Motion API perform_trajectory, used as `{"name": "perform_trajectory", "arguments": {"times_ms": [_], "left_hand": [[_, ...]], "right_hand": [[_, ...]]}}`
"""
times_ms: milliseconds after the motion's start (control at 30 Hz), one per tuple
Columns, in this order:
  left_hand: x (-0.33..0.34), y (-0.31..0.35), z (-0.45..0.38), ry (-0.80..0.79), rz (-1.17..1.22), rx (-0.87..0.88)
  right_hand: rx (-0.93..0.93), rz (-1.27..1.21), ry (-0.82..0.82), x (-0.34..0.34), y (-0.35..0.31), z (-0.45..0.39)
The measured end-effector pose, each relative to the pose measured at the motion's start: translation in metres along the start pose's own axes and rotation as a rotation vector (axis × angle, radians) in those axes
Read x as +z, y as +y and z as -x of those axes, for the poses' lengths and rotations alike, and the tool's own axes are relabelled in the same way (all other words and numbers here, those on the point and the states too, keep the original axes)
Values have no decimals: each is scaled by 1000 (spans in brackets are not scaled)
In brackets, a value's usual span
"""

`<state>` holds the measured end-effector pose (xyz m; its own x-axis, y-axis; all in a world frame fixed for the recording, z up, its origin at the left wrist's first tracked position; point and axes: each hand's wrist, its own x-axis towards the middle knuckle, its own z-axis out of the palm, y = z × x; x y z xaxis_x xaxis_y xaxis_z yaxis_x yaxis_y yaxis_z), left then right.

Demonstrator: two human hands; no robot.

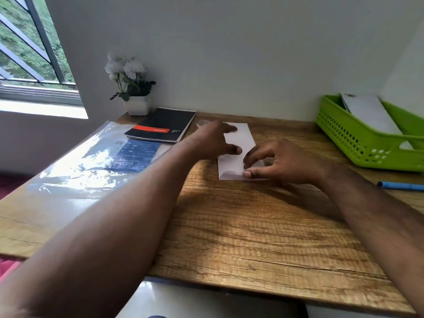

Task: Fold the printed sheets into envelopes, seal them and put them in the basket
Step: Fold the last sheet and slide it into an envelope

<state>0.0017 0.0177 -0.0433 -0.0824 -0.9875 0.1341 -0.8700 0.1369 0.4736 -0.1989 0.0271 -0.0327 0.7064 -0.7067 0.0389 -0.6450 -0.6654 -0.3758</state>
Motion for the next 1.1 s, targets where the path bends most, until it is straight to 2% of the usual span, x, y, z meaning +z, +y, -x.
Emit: {"name": "perform_trajectory", "arguments": {"times_ms": [133, 267, 333, 467, 633, 800, 900, 967, 1100], "left_hand": [[-19, 6, 16, -252, 163, 32], [-15, 11, 20, -354, 69, 66], [-12, 12, 18, -388, 14, 65], [-14, 13, 16, -478, -42, 28], [-21, 16, 17, -549, -110, 7], [-31, 5, 25, -531, -118, -19], [-29, 8, 30, -406, -36, 89], [-21, 14, 30, -306, 37, 174], [-1, 17, 21, -300, 22, 222]], "right_hand": [[1, 9, 50, 6, 6, -6], [30, -28, 76, 13, 9, -10], [62, 32, 93, 14, 10, -11], [145, 187, 18, 15, 9, -14], [271, 193, -136, 4, 21, -8], [307, 198, -203, -1, 37, -6], [306, 262, -197, 1, 43, -7], [311, 291, -147, 3, 42, -6], [255, 491, 66, 9, 32, -9]]}}
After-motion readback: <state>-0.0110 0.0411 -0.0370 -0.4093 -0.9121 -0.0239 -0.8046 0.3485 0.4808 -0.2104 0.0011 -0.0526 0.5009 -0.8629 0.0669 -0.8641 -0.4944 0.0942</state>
